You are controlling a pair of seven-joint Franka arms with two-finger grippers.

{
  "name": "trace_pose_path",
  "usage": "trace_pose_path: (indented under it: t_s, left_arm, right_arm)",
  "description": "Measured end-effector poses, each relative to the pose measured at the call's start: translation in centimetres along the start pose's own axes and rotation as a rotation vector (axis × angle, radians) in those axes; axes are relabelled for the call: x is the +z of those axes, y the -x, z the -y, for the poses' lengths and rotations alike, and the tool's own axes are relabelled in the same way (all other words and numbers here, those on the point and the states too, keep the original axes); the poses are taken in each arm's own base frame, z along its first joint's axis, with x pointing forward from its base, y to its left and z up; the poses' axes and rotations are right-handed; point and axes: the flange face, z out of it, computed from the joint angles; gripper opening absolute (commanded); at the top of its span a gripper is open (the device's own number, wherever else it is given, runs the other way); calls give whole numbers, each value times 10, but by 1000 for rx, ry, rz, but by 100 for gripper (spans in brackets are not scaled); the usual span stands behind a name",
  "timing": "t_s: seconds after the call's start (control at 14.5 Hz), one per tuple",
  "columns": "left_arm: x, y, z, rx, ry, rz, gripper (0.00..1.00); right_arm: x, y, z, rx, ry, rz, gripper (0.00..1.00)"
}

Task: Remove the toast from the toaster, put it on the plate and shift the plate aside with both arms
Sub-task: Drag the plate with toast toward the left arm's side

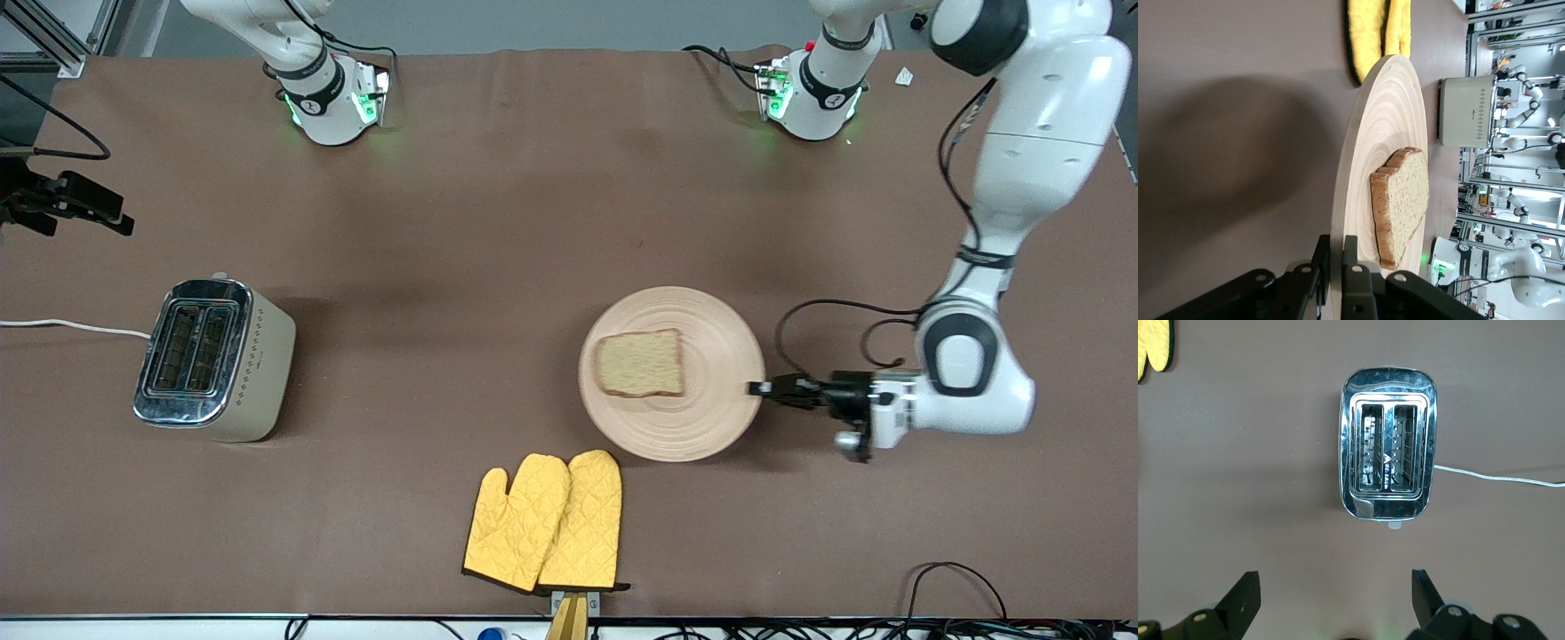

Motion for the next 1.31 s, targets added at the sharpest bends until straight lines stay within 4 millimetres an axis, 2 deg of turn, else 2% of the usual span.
trace_pose_path:
  t_s: [0.21, 0.41, 0.48, 0.62, 0.83, 0.89, 0.96, 1.03, 1.1, 1.31]
  left_arm:
    - [-76, 36, 59, 40, -7, -15, 0]
    - [-123, 65, 102, 60, -20, -62, 0]
    - [-132, 72, 112, 51, -22, -72, 0]
    - [-137, 81, 127, 29, -13, -85, 1]
    - [-124, 88, 146, -19, 14, -77, 2]
    - [-121, 89, 150, -29, 20, -75, 8]
    - [-120, 88, 152, -31, 22, -75, 27]
    - [-121, 87, 152, -30, 21, -78, 57]
    - [-124, 86, 151, -30, 19, -80, 100]
    - [-134, 84, 149, -45, 7, -86, 100]
  right_arm:
    - [0, 0, 0, 0, 0, 2, 100]
    - [0, 0, 0, 0, 0, 3, 100]
    - [0, 0, 0, 0, 0, 3, 100]
    - [0, 0, 0, 0, 0, 4, 100]
    - [0, 1, 0, 0, 0, 5, 100]
    - [0, 1, 0, 0, 0, 5, 100]
    - [0, 1, 0, 0, 0, 5, 100]
    - [0, 1, 0, 0, 0, 5, 100]
    - [0, 1, 0, 0, 0, 5, 100]
    - [-1, 1, 0, 0, 0, 3, 100]
